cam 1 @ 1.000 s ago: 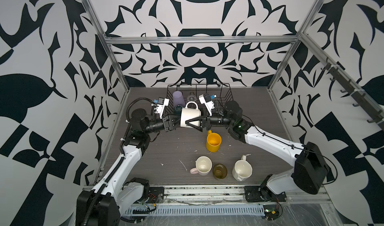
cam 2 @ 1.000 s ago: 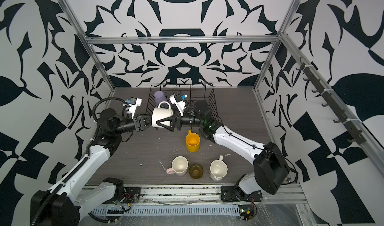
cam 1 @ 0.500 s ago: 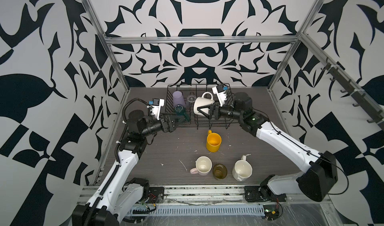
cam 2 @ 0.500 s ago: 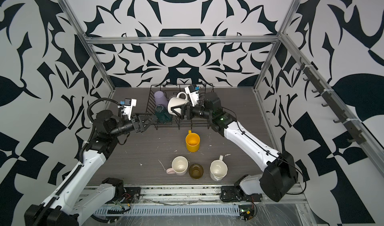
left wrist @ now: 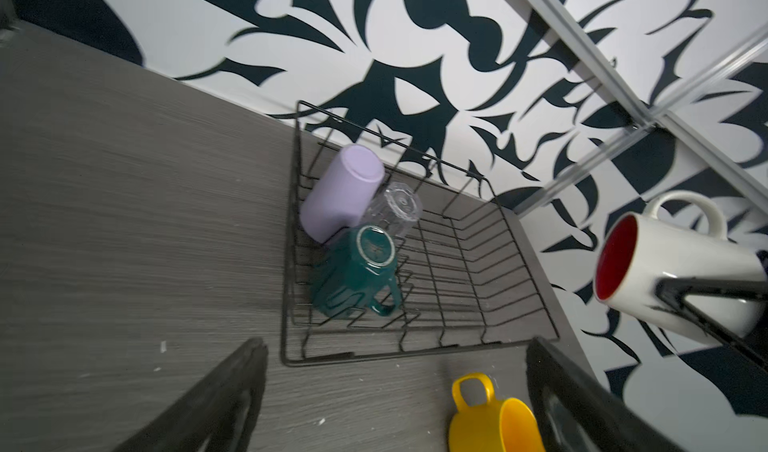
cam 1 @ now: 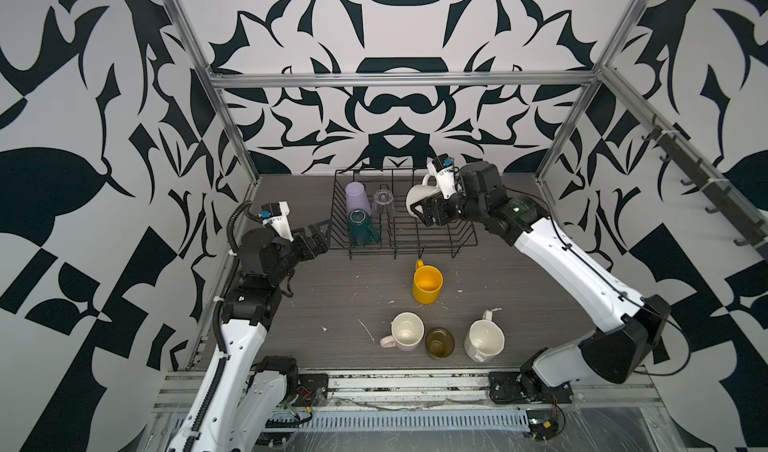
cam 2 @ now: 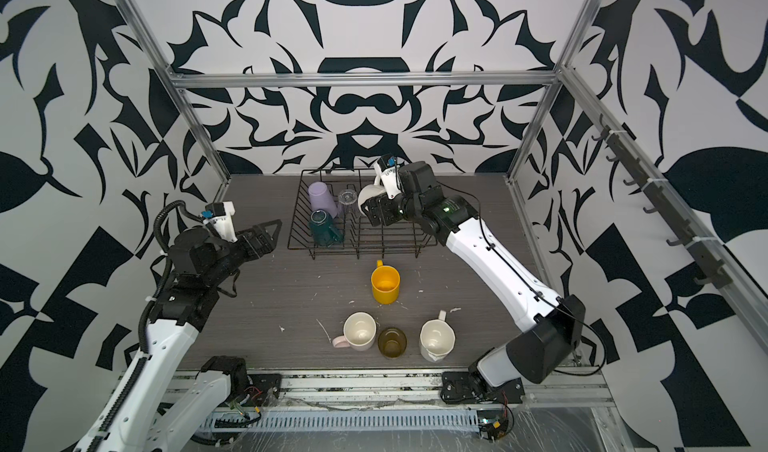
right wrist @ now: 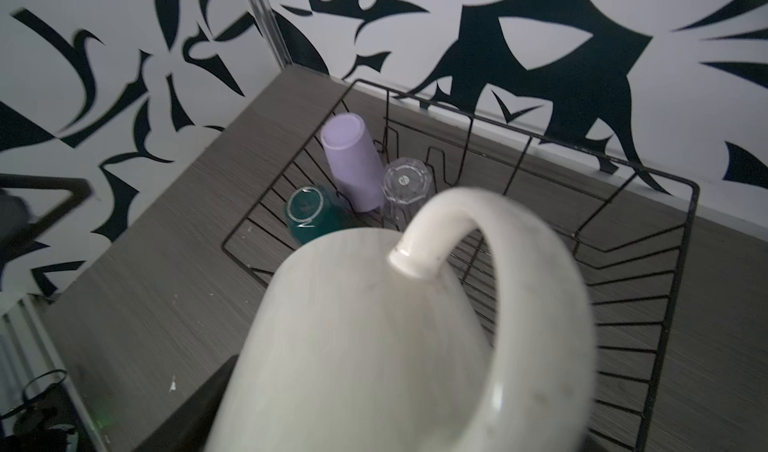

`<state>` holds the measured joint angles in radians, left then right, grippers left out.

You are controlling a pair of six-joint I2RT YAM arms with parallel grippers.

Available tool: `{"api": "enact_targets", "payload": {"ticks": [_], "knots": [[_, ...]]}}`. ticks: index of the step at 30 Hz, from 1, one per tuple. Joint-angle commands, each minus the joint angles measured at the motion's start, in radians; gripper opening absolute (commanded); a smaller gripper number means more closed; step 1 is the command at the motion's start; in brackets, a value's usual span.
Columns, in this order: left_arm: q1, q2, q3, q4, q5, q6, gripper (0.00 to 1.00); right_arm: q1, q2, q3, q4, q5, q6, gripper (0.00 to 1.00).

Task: Load the cups into the dish rack
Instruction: 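Lower the mug upside down into the rack while the left arm withdraws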

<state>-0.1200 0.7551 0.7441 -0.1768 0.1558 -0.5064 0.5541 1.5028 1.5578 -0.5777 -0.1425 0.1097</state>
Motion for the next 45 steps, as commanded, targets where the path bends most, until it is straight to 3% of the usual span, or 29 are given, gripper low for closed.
{"api": "enact_targets", "payload": {"ticks": [1, 15, 33, 45], "knots": [[0.003, -0.051, 0.003, -0.073, -0.222, 0.01, 1.0, -0.027, 0.013, 0.1, -0.031, 0.06, -0.054, 0.0], [0.003, -0.074, -0.02, -0.078, -0.283, 0.021, 0.99, -0.1, 0.291, 0.358, -0.234, 0.169, -0.151, 0.0], [0.003, -0.093, 0.002, -0.121, -0.286, 0.035, 0.99, -0.217, 0.794, 0.921, -0.492, 0.167, -0.183, 0.0], [0.003, -0.107, -0.005, -0.131, -0.289, 0.033, 1.0, -0.218, 0.953, 1.048, -0.5, 0.225, -0.192, 0.0]]}}
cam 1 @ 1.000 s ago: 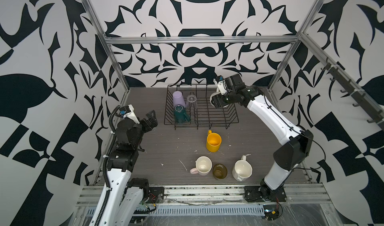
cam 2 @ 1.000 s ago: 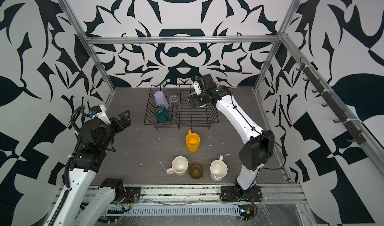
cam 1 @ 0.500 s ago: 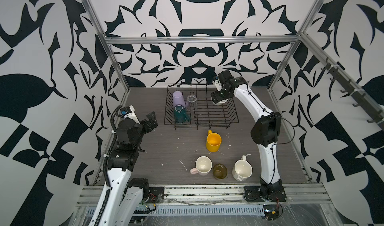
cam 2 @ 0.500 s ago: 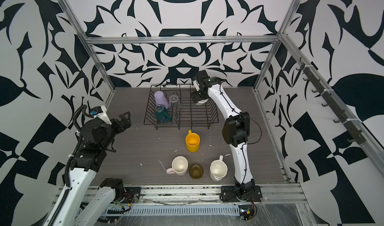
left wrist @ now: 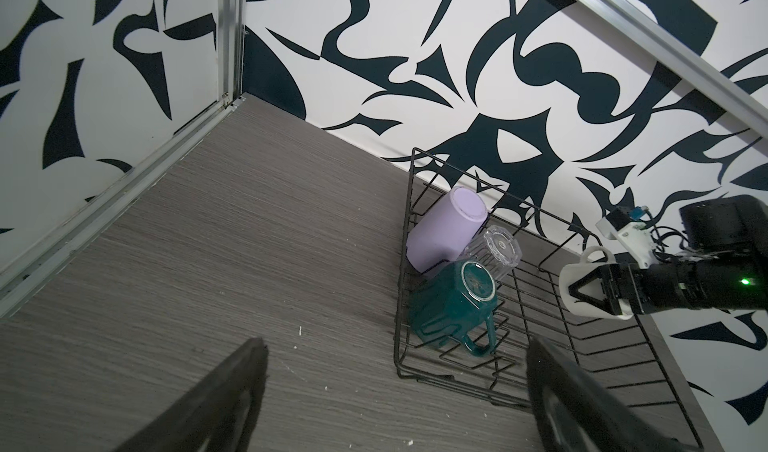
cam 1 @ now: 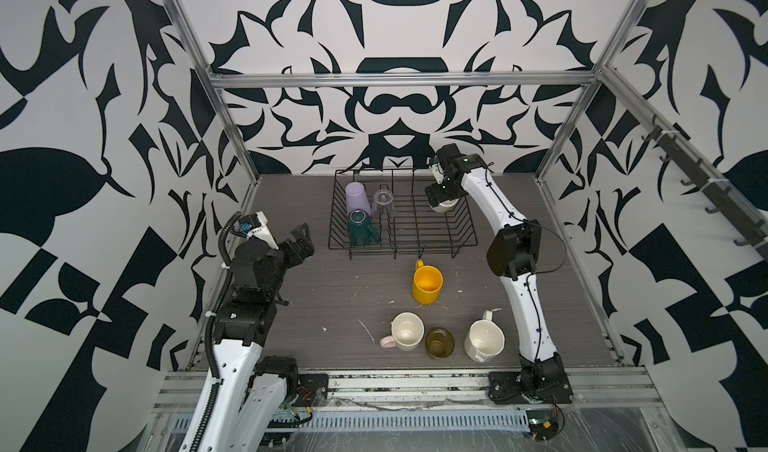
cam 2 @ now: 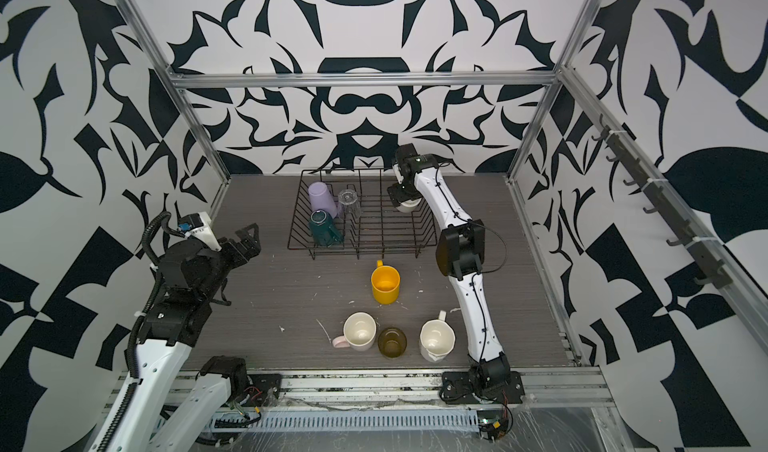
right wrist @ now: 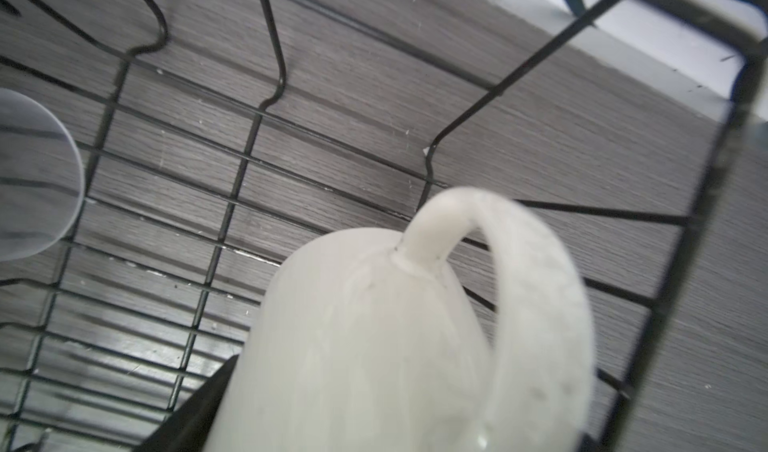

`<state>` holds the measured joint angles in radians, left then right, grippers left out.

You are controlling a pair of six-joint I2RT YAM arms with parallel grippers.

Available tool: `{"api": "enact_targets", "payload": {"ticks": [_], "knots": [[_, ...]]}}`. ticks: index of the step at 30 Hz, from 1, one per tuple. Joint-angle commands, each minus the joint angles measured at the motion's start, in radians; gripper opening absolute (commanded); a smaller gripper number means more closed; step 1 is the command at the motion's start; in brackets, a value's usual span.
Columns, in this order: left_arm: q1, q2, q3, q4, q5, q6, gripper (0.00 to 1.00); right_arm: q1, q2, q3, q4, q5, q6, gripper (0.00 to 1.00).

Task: Load the cups into the dish rack
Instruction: 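Lower the mug upside down into the rack while the left arm withdraws, then open the right gripper to release the mug in the rack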

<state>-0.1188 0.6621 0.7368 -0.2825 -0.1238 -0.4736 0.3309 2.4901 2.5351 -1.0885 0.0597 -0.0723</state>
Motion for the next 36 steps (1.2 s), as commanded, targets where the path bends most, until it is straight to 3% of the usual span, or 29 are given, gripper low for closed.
{"api": "enact_targets", "payload": {"ticks": [1, 16, 17, 20, 25, 31, 36], "knots": [[0.002, -0.014, 0.004, -0.032, -0.007, -0.003, 1.0, 0.005, -0.034, 0.074, 0.011, 0.022, -0.008, 0.0], [0.002, 0.005, 0.004, -0.024, 0.006, -0.012, 1.0, 0.005, 0.067, 0.122, 0.016, 0.012, -0.014, 0.02], [0.002, 0.006, 0.004, -0.022, 0.009, -0.013, 0.99, 0.005, 0.069, 0.122, 0.016, 0.012, -0.015, 0.08], [0.002, 0.008, 0.003, -0.018, 0.006, -0.01, 0.99, 0.005, 0.069, 0.119, 0.021, 0.008, -0.014, 0.41], [0.002, 0.009, 0.004, -0.017, 0.01, -0.013, 0.99, 0.006, 0.058, 0.117, 0.033, -0.028, -0.012, 0.71], [0.002, 0.009, 0.003, -0.021, 0.012, -0.018, 1.0, 0.006, 0.046, 0.116, 0.044, -0.044, -0.002, 0.87], [0.002, 0.007, 0.008, -0.024, 0.006, -0.016, 0.99, 0.006, 0.037, 0.114, 0.05, -0.058, 0.008, 0.91]]}}
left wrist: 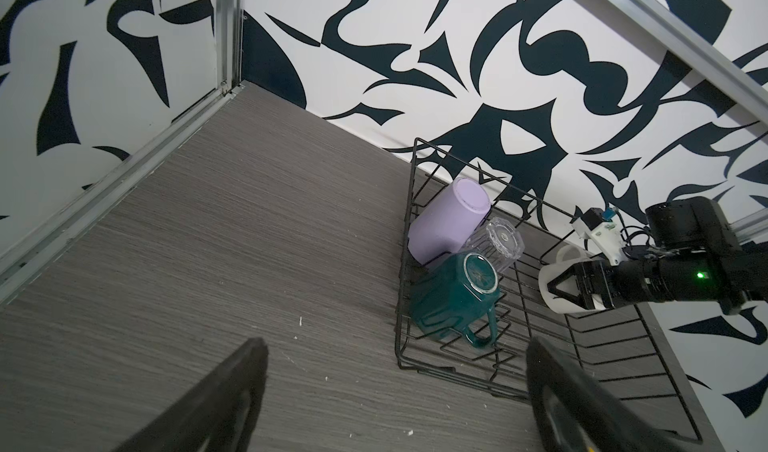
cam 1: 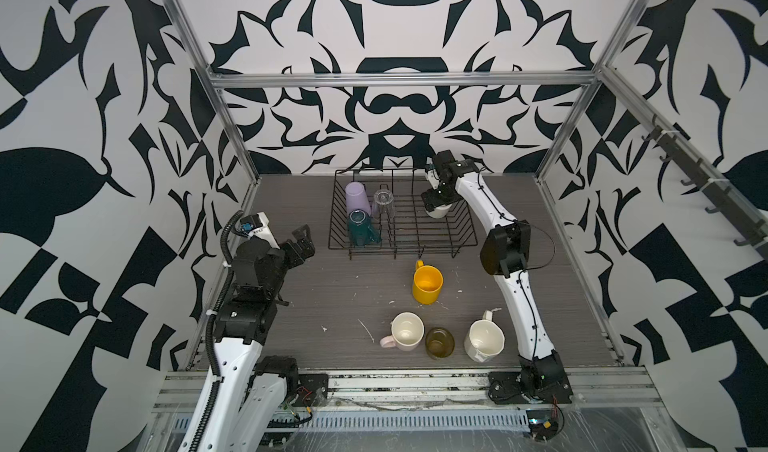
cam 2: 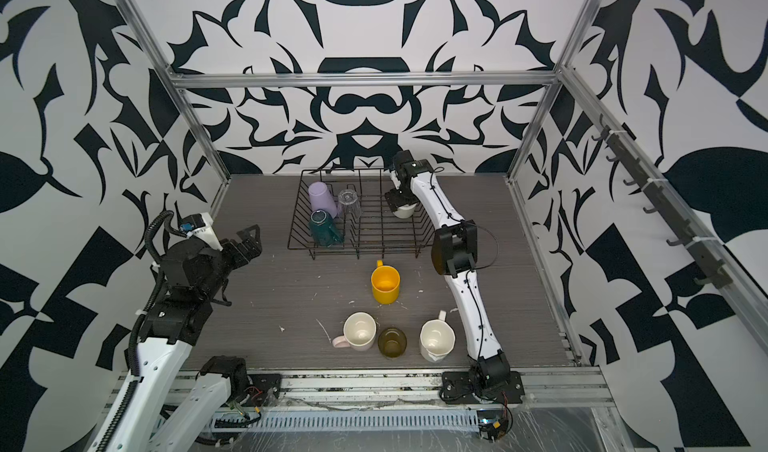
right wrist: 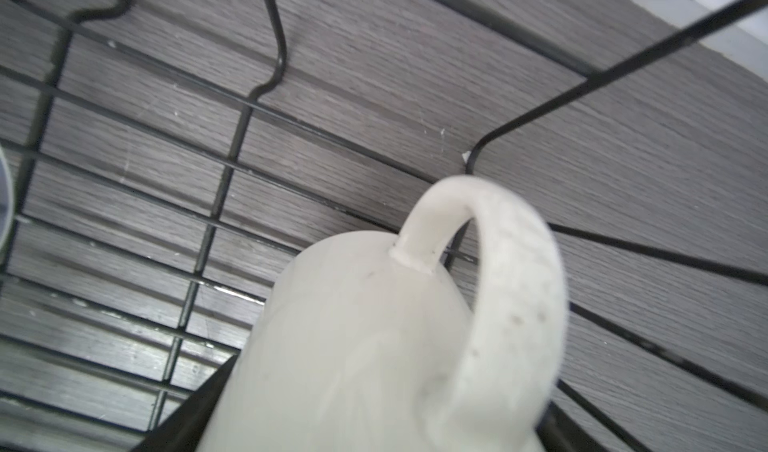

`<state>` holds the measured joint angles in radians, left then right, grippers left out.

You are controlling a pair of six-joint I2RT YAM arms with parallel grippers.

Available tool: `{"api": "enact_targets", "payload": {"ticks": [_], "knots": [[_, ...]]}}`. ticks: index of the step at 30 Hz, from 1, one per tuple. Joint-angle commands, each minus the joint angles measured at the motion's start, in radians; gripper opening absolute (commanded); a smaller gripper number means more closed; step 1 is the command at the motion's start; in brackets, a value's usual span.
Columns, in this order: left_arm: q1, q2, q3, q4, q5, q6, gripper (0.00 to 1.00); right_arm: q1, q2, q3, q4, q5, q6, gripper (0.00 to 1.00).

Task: Load the cups into the dish rack
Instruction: 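Open the right gripper to release the mug in the rack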

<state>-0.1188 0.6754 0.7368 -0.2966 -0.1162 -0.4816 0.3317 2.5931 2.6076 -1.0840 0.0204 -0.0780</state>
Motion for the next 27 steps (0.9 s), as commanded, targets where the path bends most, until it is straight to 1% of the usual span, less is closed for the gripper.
{"api": "enact_targets", "payload": {"ticks": [1, 6, 16, 19, 23, 27], "knots": [[0.002, -0.007, 0.007, -0.008, -0.002, -0.008, 0.99, 0.004, -0.068, 0.042, 0.048, -0.019, 0.013, 0.91], [0.002, -0.006, 0.003, -0.008, -0.008, -0.007, 0.99, 0.004, -0.091, 0.046, 0.069, -0.074, 0.039, 0.92], [0.002, -0.016, -0.004, 0.0, -0.009, -0.005, 1.0, 0.004, -0.128, 0.034, 0.065, -0.06, 0.041, 0.93], [0.002, -0.014, -0.002, -0.002, -0.01, -0.007, 0.99, 0.005, -0.196, 0.018, 0.074, -0.085, 0.05, 0.93], [0.002, -0.01, -0.007, 0.006, -0.008, -0.006, 0.99, 0.01, -0.303, -0.124, 0.125, -0.11, 0.071, 0.93], [0.002, -0.006, -0.003, 0.012, -0.005, -0.015, 0.99, 0.025, -0.476, -0.348, 0.238, -0.128, 0.092, 0.91]]}}
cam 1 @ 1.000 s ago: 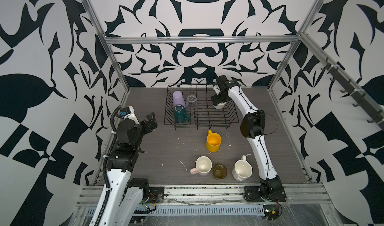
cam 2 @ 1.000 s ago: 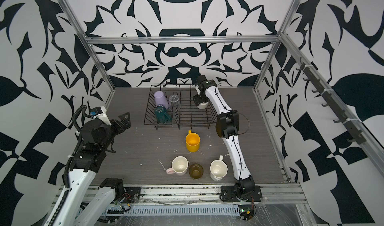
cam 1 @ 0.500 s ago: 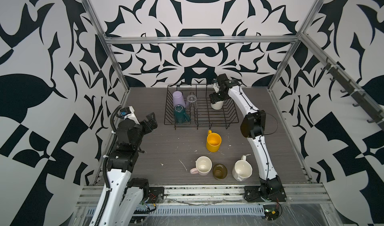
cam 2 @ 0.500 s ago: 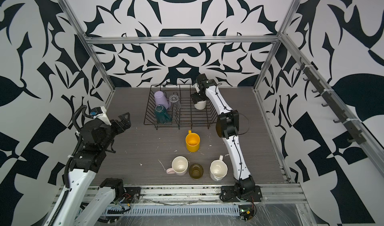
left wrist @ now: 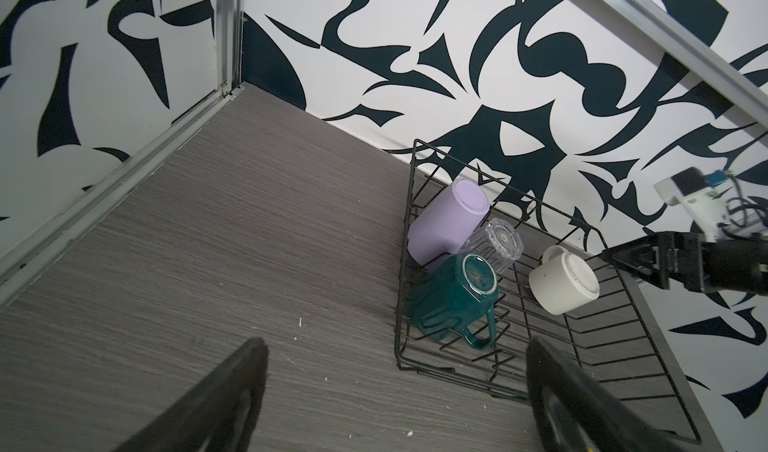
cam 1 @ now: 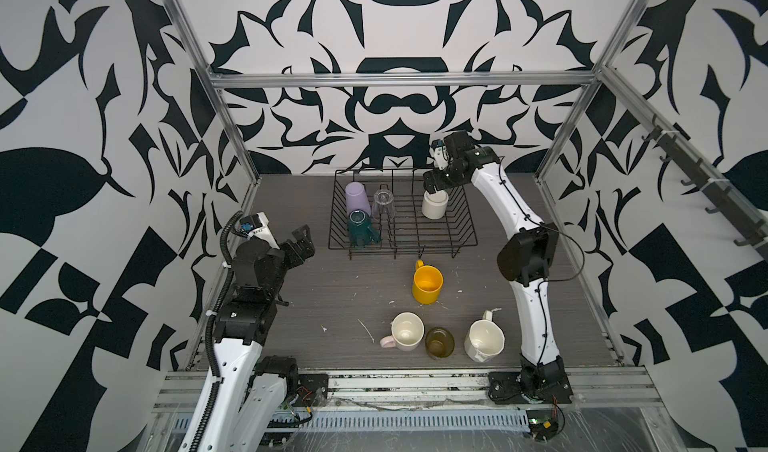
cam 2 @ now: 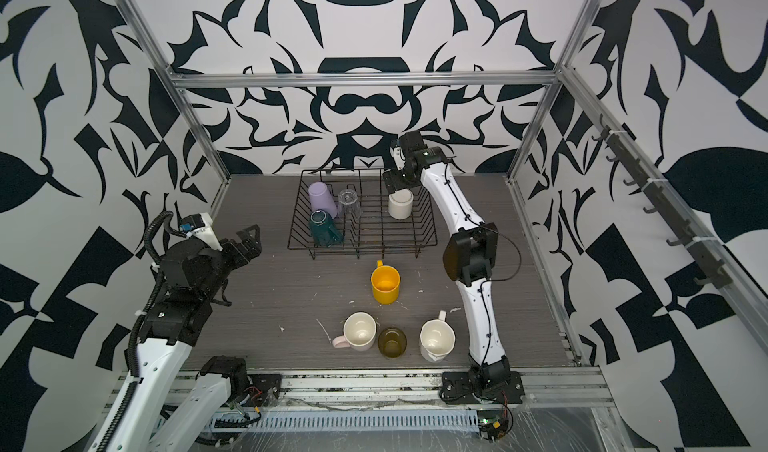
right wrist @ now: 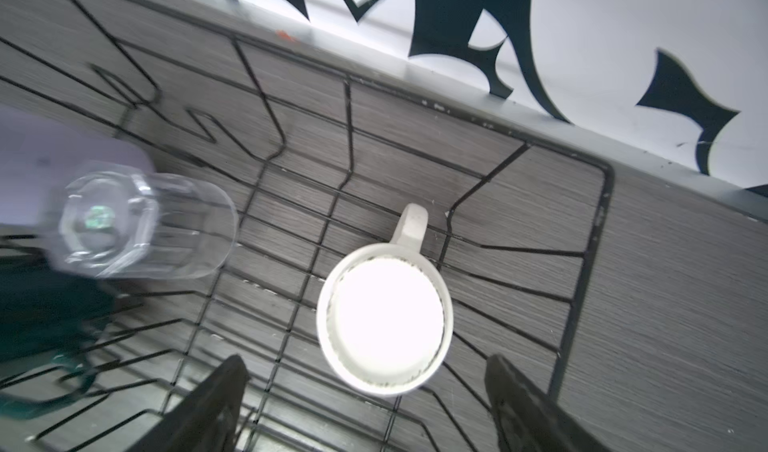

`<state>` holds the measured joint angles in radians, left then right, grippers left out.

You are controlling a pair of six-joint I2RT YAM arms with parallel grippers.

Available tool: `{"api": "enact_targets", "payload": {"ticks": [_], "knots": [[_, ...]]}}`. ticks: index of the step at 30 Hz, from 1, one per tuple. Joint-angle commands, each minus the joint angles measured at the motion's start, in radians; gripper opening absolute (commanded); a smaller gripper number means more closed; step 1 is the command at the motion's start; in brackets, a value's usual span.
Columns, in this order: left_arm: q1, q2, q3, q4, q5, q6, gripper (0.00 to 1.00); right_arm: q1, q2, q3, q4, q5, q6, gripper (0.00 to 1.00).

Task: Load the cups into the dish rack
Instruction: 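Open the right gripper to release the mug in the rack, then raise the right gripper over the yellow mug while the left reaches the pink mug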

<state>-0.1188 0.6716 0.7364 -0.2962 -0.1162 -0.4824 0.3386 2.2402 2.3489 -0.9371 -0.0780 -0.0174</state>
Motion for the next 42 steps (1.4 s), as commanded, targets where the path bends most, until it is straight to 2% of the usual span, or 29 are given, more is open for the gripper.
{"api": "enact_targets", "payload": {"ticks": [1, 4, 10, 18, 24, 28, 30, 35, 38, 42], "knots": [[0.002, 0.0, -0.005, 0.016, -0.003, -0.015, 0.99, 0.023, -0.167, -0.157, 0.122, -0.031, 0.037, 0.91], [0.002, 0.006, -0.013, 0.027, -0.002, -0.015, 0.99, 0.034, -0.281, -0.334, 0.207, -0.038, 0.064, 0.9], [0.002, 0.022, -0.009, 0.028, 0.009, -0.013, 0.99, 0.068, -0.462, -0.593, 0.266, -0.018, 0.08, 0.89], [0.002, 0.039, -0.022, 0.064, 0.011, -0.021, 1.0, 0.124, -0.696, -0.854, 0.244, 0.039, 0.116, 0.86], [0.002, 0.063, 0.003, 0.021, 0.11, -0.007, 1.0, 0.134, -0.796, -0.959, 0.223, 0.065, 0.145, 0.86], [0.002, 0.105, 0.069, -0.095, 0.321, 0.041, 0.97, 0.134, -0.82, -0.987, 0.217, 0.07, 0.158, 0.86], [0.002, 0.124, 0.094, -0.162, 0.399, 0.068, 0.94, 0.134, -0.83, -1.0, 0.228, 0.067, 0.16, 0.86], [-0.007, 0.126, 0.075, -0.205, 0.582, 0.078, 0.9, 0.134, -0.821, -1.009, 0.273, 0.056, 0.168, 0.86], [-0.066, 0.14, 0.087, -0.27, 0.594, 0.082, 0.89, 0.134, -0.81, -1.01, 0.282, 0.05, 0.168, 0.86], [-0.233, 0.154, 0.094, -0.332, 0.496, 0.089, 0.87, 0.134, -0.807, -1.012, 0.291, 0.047, 0.172, 0.86]]}}
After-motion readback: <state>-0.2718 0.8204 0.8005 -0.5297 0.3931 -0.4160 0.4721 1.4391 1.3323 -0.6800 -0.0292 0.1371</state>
